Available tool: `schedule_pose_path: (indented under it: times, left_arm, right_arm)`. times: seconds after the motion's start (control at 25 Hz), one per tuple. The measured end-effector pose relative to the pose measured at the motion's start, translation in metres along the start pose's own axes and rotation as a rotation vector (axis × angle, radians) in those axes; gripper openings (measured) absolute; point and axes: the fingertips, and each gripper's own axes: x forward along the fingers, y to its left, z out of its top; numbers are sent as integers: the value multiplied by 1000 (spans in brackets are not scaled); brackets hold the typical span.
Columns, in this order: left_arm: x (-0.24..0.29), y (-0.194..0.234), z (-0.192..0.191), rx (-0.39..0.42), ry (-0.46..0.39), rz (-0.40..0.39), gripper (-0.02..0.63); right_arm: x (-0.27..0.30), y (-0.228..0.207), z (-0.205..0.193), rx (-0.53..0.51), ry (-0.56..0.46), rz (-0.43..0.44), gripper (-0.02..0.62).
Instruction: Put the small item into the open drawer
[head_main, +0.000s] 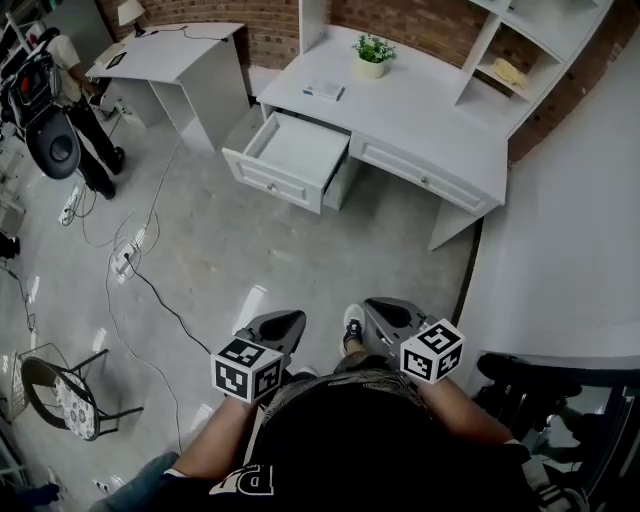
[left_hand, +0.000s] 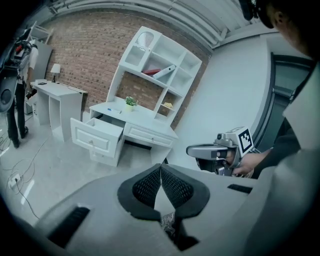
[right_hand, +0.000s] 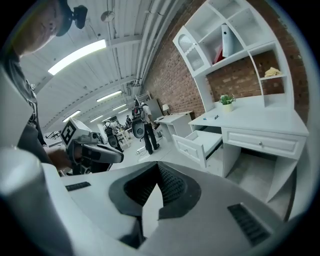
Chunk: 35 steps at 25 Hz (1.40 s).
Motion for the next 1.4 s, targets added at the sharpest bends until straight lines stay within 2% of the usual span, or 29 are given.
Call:
schedule_pose_path:
  times: [0.24,0.48,0.88,1.2,1.4]
  left_arm:
    - [56,28,41,-32,-2,47,17]
    - [108,37,76,-37,24,68,17]
    - [180,44,130,-34,14,105,17]
    - [177,64,139,-68,7,176,17]
    - [177,82,132,-115,-9,176,17]
  right_arm:
    - [24,-62,30,-36,20,26,5]
    - [35,-120,43,16,42,56,5]
    - [55,-183,75,15,55,142,5]
    - [67,-195,76,26,88,189,5]
    - [85,-193,77,4,104,205,5]
